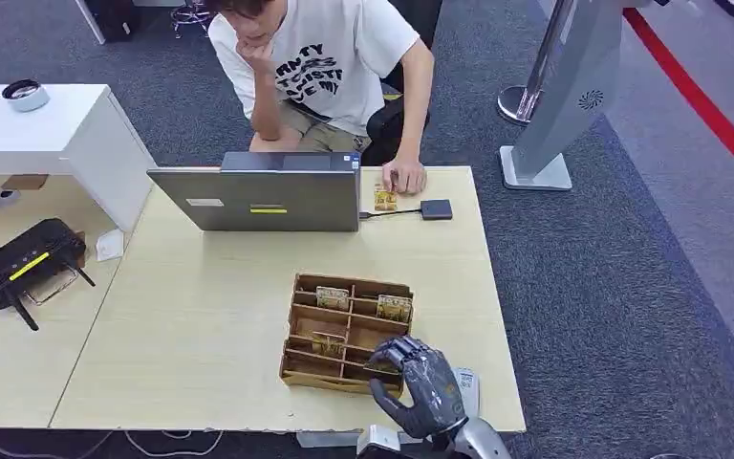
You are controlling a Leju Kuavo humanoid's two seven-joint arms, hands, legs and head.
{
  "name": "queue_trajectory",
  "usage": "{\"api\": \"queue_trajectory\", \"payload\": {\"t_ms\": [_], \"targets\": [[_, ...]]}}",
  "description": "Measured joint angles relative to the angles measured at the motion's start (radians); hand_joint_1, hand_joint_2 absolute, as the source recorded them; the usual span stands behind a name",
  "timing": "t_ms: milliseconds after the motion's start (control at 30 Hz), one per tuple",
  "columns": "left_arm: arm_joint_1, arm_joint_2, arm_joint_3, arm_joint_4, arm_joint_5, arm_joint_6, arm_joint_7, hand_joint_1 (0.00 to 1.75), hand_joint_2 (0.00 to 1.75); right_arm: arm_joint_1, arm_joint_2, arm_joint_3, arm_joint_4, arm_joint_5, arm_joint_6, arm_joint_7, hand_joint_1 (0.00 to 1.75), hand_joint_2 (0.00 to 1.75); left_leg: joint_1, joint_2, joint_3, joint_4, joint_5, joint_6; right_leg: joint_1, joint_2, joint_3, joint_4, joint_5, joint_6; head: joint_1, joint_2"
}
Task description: Pass the card to the sensor for recognition and then transmit it.
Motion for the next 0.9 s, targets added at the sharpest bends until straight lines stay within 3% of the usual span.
{"api": "queue_trajectory", "payload": {"t_ms": [900], "targets": [[0.0, 0.0, 0.0, 0.0, -0.003, 0.0, 0.0, 0.0, 0.0, -0.012, 0.008, 0.0, 0.028, 0.032, -0.001, 0.013, 0.93, 1.75, 0.0, 0.0, 0.0, 0.0, 0.0, 0.0, 0.0, 0.0, 0.0, 0.0, 0.0, 0.0, 0.0, 0.0]]}}
